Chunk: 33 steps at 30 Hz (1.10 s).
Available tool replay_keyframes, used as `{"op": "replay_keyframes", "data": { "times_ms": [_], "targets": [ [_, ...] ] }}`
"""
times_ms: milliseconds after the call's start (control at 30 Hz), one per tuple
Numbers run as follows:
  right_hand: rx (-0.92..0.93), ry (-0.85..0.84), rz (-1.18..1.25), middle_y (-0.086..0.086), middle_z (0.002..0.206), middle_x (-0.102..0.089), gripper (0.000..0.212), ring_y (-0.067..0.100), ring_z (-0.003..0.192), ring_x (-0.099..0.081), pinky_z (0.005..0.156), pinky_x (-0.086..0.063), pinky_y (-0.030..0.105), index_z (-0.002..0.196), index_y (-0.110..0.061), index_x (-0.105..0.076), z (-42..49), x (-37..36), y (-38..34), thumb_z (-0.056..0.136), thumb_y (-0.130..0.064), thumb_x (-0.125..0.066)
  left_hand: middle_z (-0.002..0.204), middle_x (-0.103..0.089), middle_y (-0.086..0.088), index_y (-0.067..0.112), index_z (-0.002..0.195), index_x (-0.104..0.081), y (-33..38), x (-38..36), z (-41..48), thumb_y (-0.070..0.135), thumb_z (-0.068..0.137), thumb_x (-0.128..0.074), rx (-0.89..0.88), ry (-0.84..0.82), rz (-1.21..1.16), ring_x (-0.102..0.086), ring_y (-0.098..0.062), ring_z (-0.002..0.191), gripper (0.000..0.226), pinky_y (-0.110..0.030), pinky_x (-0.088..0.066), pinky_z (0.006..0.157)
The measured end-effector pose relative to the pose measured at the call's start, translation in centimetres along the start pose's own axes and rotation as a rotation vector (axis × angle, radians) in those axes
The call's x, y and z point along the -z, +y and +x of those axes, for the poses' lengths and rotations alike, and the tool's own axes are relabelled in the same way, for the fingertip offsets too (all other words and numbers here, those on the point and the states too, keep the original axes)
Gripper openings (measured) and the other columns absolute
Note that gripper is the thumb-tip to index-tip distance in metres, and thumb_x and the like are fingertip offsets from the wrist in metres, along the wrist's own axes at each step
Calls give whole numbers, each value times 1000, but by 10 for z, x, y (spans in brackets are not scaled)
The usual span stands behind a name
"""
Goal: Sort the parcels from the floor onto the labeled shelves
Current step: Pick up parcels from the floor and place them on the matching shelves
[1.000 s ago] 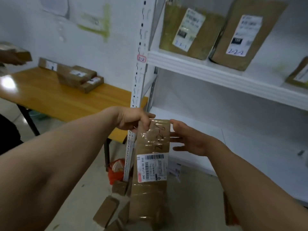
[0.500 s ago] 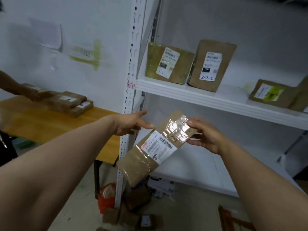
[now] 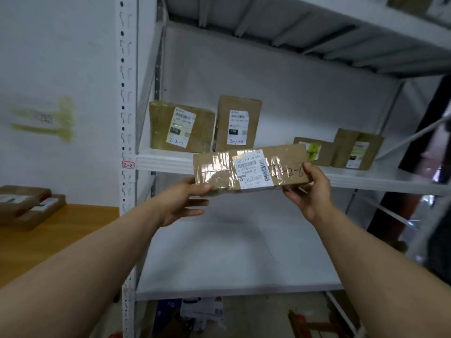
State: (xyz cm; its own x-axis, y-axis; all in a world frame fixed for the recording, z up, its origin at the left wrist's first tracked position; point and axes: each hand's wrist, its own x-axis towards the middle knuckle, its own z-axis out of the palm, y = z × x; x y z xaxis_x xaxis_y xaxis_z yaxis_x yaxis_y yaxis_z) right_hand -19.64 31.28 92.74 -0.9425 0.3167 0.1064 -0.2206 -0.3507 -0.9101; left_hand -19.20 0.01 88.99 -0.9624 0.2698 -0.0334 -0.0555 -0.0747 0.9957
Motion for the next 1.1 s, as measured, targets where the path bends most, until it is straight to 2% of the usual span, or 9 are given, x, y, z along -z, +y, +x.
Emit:
{"op": "replay_keyframes", "data": {
  "times_ms": [67,133,300,400,567,667,767,900,1100],
  "targets": [
    [20,91,-10,-1,113,-67,13,26,119,-52,71,-57,38,91,-32,-74,8,13,-10,87,-41,-66,121,-68,0,26,134,-53,12,-18,14,29,79,-80,-63,30,-11,-65,-23,111,61,-34,-58,78],
    [44,168,-46,-3,126,-60,23,24,124,-43,69,-55,35,109,-30,-67,17,25,-16,90,-43,-63,122,-67,-1,26,140,-48,23,-36,25,21,84,-77,-114,35,-18,-65,-23,109,63,-33,-57,77],
    [93,271,-48,0,119,-67,26,21,114,-60,64,-56,32,120,-26,-62,40,49,-30,98,-38,-56,120,-63,8,33,139,-47,46,-86,53,18,84,-77,-255,31,38,-63,-13,107,64,-37,-54,86],
    [150,353,20,5,113,-68,33,24,102,-68,64,-60,36,128,-19,-51,62,65,-41,98,-29,-58,124,-59,14,33,136,-50,58,-117,74,16,83,-77,-355,17,97,-62,-7,103,61,-30,-50,78],
    [224,451,56,7,116,-66,37,26,98,-70,72,-64,42,127,-20,-45,112,101,-63,97,-34,-61,118,-58,17,40,128,-41,72,-180,122,17,86,-74,-494,14,169,-59,0,97,58,-23,-47,79],
    [284,529,61,6,111,-66,36,23,92,-71,65,-63,38,121,-22,-47,153,132,-85,93,-39,-62,132,-46,10,29,143,-28,74,-227,159,26,85,-75,-537,51,249,-55,-13,112,75,-30,-42,93],
    [345,604,90,6,110,-67,32,22,92,-71,62,-61,36,114,-25,-46,195,173,-110,90,-36,-64,141,-40,1,26,142,-27,74,-281,204,34,85,-71,-582,6,365,-57,-22,118,72,-39,-44,105],
    [379,671,85,8,116,-67,36,24,94,-71,72,-63,44,118,-27,-44,252,237,-146,89,-34,-64,138,-47,-4,33,145,-23,72,-359,264,45,84,-68,-616,-14,461,-59,-23,114,76,-47,-46,103],
    [436,720,81,7,111,-67,41,20,89,-72,60,-61,35,126,-25,-39,317,335,-190,92,-28,-61,146,-43,-1,42,152,-13,66,-473,344,42,86,-69,-651,-124,490,-57,-25,122,87,-48,-46,105]
  ]
}}
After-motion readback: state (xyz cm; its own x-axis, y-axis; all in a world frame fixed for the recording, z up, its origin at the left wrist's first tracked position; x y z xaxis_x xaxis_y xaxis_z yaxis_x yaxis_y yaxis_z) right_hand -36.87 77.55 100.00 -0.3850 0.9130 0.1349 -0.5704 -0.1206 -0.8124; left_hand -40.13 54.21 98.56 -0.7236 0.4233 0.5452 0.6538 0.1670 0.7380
